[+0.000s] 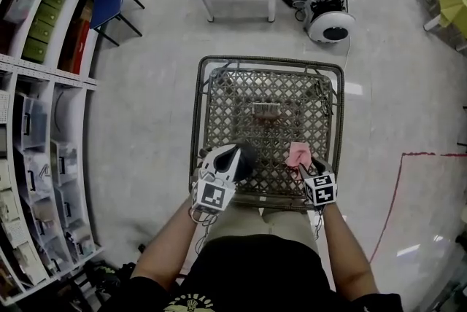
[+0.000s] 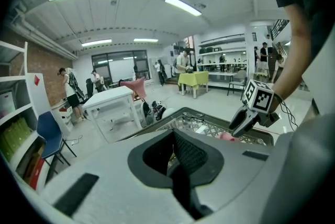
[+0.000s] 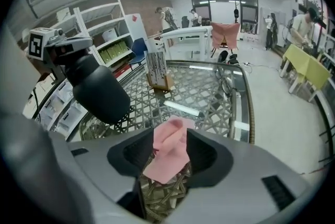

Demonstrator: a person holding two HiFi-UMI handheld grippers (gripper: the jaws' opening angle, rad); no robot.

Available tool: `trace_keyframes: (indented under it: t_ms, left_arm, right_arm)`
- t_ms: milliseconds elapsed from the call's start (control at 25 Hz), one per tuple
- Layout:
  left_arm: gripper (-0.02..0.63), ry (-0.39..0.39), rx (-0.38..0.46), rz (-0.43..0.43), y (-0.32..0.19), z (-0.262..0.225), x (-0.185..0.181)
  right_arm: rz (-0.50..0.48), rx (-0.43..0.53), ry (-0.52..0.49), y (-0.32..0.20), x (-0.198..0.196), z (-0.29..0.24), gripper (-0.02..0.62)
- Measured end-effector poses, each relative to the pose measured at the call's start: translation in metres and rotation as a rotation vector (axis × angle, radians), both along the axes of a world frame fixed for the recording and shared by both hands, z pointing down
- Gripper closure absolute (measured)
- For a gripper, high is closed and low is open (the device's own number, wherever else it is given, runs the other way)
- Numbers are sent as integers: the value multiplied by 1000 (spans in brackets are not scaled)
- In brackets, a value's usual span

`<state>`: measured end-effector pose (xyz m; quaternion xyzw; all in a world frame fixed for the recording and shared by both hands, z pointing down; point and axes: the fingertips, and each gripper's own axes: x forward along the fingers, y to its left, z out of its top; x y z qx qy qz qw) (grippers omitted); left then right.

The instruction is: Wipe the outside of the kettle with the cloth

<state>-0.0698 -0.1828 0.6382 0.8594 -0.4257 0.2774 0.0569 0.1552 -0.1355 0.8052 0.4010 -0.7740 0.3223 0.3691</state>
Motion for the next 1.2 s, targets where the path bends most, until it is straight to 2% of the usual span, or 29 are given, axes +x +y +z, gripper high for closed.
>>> trace_keyframes:
  t_ms: [200, 440, 680, 720, 760, 800, 840, 960, 1200]
  left_arm:
    - [597, -4, 2, 10, 0, 1, 1]
    - [597, -15, 0, 27, 1, 2, 2]
    - [597, -1, -2, 30, 0, 6, 0]
    - [597, -4, -3, 33, 1, 7, 0]
    - [597, -9, -4, 37, 1, 8, 1]
    - [597, -15, -5, 41, 1, 10, 2]
    - [597, -20, -7, 47, 2, 12, 3]
    - [597, -36, -7, 67, 6, 15, 4]
    - [597, -40, -7, 106, 9, 17, 6]
  right_arm:
    - [39, -66, 17, -4, -2, 36, 383]
    - [55, -106, 72, -6, -6, 66, 371]
    - [62, -70, 181, -8, -7, 82, 373]
    - [49, -67, 194, -8, -8, 82, 380]
    - [36, -67, 206, -7, -9, 83, 414]
    - [20, -69, 221, -6, -9, 85, 499]
    - [1, -69, 238, -5, -10, 87, 527]
    - [-57, -51, 267, -1, -18, 83, 543]
    - [-81, 32, 157, -5, -54, 32, 546]
